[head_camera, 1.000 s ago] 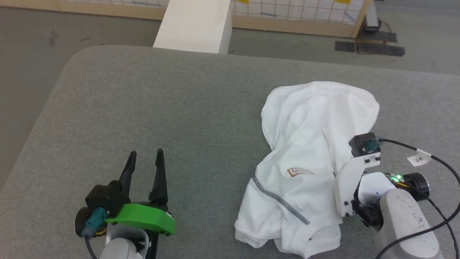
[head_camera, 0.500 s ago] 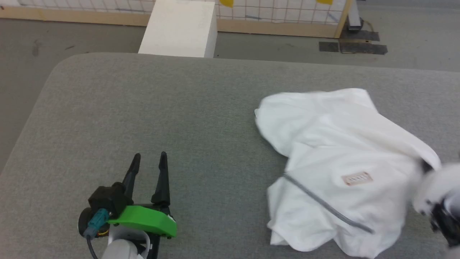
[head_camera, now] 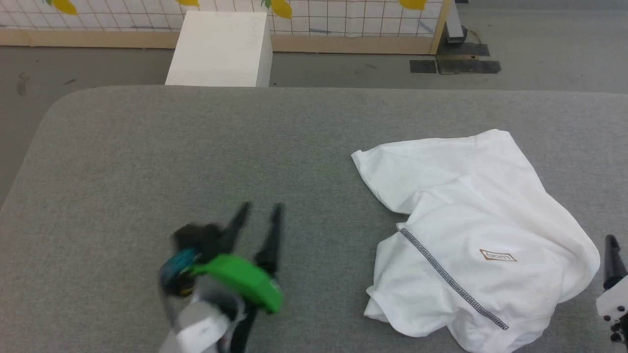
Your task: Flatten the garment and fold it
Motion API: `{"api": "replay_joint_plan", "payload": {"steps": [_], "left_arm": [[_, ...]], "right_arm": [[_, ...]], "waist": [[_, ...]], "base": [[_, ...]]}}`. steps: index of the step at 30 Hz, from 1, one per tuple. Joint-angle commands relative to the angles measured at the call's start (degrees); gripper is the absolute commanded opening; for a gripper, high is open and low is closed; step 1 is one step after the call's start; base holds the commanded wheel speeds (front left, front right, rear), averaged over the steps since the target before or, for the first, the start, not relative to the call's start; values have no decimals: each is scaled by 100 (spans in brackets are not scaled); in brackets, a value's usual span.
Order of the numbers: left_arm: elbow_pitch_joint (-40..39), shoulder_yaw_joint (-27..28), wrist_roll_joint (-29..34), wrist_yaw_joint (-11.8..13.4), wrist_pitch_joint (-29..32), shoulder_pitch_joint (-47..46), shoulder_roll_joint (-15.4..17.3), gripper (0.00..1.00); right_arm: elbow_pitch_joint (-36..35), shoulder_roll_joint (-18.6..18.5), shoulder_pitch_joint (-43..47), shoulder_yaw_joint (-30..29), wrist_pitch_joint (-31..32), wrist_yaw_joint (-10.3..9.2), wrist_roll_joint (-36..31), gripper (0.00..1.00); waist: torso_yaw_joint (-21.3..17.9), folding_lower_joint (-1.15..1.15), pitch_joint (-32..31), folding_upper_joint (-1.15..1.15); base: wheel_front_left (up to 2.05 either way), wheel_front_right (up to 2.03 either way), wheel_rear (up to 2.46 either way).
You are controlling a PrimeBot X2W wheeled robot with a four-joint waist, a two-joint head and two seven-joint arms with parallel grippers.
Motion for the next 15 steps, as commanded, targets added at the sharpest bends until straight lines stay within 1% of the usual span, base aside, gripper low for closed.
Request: {"api": "replay_joint_plan", "payload": {"steps": [1, 3, 7, 9, 11, 14, 15], "left_arm": [[19, -298, -141, -50, 394, -264, -21, 100], [69, -827, -473, -68, 1267, -488, -22, 100], [62, -1892, -906, -75, 3031, -843, 13, 100], [50, -2212, -1004, -76, 3571, -916, 68, 100], [85, -2472, -901, -76, 3928, -975, 196, 100], [132, -2594, -846, -54, 4053, -955, 236, 100], [150, -2600, -812, -18, 3959, -940, 230, 40]], "right_arm": [[-42, 0, -39, -33, -84, -9, -43, 100], [-55, 0, -21, -72, -109, -9, -100, 100], [0, 0, -5, -135, -110, -9, -124, 100], [49, 0, -7, -135, -131, -9, -104, 100], [107, 0, -6, -106, -160, -9, -79, 100], [175, 0, -7, -79, -232, -9, -43, 100], [209, 0, -2, -73, -283, -9, -39, 100]], "waist": [[-36, 0, 8, 0], [-94, 0, 24, 0], [-228, 0, 86, 0], [-300, 0, 118, 0], [-375, 0, 147, 0], [-450, 0, 192, 0], [-475, 0, 222, 0]], "base": [[0, 0, 0], [0, 0, 0], [0, 0, 0], [0, 0, 0], [0, 0, 0], [0, 0, 0], [0, 0, 0]]}}
